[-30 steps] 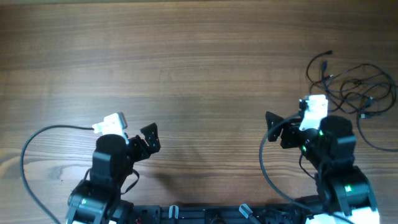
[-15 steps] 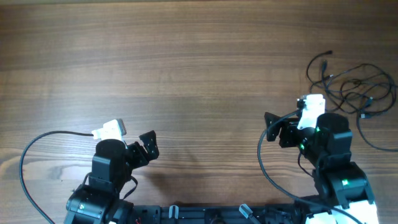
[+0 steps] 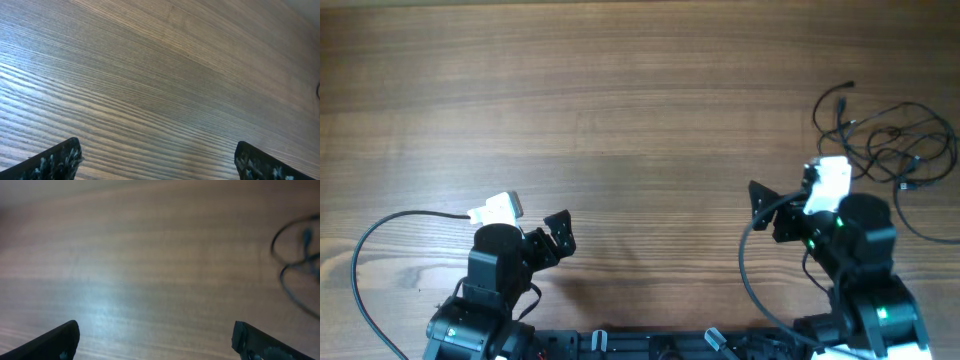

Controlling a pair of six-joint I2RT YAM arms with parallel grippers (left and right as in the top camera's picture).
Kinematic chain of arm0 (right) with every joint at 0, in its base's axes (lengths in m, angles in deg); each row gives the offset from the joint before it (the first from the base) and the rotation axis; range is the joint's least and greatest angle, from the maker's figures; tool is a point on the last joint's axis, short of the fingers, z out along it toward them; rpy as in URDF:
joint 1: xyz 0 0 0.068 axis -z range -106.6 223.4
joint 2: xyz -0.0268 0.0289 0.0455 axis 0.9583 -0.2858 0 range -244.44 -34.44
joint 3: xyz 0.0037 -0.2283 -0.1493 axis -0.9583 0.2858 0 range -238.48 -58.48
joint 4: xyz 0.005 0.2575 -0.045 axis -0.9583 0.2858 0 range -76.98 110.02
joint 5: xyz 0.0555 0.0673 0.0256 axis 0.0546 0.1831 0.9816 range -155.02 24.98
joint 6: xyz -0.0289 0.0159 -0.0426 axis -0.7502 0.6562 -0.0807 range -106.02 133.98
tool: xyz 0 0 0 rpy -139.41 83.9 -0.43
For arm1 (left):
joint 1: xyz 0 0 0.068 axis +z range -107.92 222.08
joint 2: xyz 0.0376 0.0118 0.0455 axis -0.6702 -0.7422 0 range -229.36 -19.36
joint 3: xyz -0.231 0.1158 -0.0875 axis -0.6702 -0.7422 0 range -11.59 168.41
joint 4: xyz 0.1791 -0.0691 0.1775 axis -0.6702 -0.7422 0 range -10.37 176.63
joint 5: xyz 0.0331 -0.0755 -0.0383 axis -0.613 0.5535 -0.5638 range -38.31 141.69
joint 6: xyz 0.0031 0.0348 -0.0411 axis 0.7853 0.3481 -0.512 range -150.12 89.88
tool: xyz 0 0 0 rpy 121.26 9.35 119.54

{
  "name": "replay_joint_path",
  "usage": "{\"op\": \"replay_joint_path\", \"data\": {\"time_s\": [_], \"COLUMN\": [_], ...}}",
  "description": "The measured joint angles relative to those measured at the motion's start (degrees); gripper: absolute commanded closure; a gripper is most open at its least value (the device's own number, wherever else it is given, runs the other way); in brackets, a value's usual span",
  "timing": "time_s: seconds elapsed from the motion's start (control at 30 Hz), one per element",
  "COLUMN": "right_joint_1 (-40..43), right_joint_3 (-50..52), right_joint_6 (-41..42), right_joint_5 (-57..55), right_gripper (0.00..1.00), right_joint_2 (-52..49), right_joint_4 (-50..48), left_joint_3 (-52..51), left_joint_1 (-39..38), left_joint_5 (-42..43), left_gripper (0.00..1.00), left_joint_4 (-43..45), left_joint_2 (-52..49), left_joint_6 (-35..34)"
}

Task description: Untangle cables

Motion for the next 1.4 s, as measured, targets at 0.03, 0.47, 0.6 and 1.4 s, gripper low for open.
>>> {"op": "replay_joint_path", "data": {"time_s": [0.03,0.47,0.6,1.4], "right_joint_1": [0.00,1.95,2.40,2.40], "right_joint_3": [0.00,25.29,28.26,33.42], "right_joint_6": [-0.11,-2.38,-2.38,-13.55], "right_joint_5": [-0.63,1.57,1.64,-1.90], "right_gripper": [0.00,0.00,0.00,0.00], "right_joint_2": [2.14,31.58,32.15,32.52], "right_joint_4": [-0.04,-23.41,-29.35,-31.43], "left_joint_3": [0.00,-0.15,-0.15,-0.20], "left_joint_1": [0.00,0.00,0.00,0.00], "left_joint_5": [0.00,0.00,0.00,0.00], "left_gripper": [0.00,0.00,0.00,0.00], "left_joint_4": [0.00,-0.15,-0.17,-0.17], "left_joint_2": [0.00,-0.20,-0.20,-0.20], "left_joint_6": [0.00,0.00,0.00,0.00]}}
